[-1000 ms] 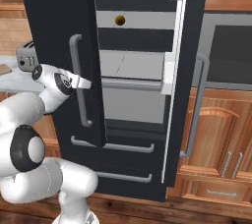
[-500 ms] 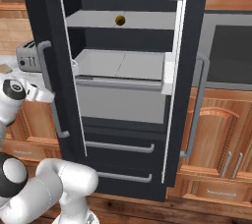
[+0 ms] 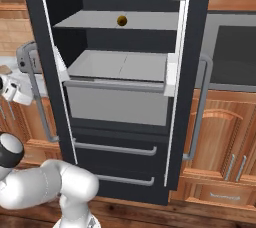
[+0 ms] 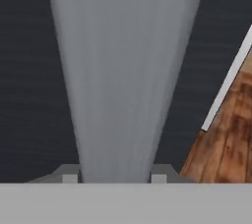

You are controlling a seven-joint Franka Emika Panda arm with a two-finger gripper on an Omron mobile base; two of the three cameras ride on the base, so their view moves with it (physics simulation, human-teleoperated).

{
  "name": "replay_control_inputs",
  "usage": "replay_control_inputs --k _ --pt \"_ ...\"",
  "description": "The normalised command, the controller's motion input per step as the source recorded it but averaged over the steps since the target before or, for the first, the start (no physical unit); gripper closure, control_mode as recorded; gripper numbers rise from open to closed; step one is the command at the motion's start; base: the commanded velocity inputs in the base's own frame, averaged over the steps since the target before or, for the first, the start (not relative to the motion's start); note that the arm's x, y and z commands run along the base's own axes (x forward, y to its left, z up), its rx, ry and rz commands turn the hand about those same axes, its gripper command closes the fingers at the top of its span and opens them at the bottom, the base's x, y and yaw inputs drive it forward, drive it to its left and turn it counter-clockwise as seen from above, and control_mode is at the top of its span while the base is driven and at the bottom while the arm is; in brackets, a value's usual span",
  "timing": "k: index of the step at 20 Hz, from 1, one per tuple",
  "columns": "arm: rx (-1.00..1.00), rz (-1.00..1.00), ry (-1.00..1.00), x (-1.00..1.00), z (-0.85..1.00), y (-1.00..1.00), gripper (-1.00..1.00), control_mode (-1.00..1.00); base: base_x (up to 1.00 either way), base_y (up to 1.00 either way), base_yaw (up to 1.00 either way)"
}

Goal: Retrieve a lemon from the fridge and place it on the cutting board with the fish.

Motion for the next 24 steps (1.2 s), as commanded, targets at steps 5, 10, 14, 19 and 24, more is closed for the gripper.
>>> replay_control_inputs --k 5,10,14,19,24 --pt "-0.03 -0.02 0.06 -0.08 0.0 0.35 -1.0 -1.0 0.0 0.0 0.0" --pt "-0.02 -0.05 0.0 -0.6 0.0 0.07 -1.0 -1.0 0.0 0.0 0.0" --pt "0.05 -0.11 0.13 -0.53 0.01 -0.43 -1.0 -1.0 0.0 0.0 0.0" --pt "0.21 -0.06 0.06 -0.96 0.01 -1.0 -1.0 -1.0 0.0 0.0 0.0" --pt "0.21 0.11 0.02 -0.95 0.18 -0.87 -1.0 -1.0 0.0 0.0 0.0"
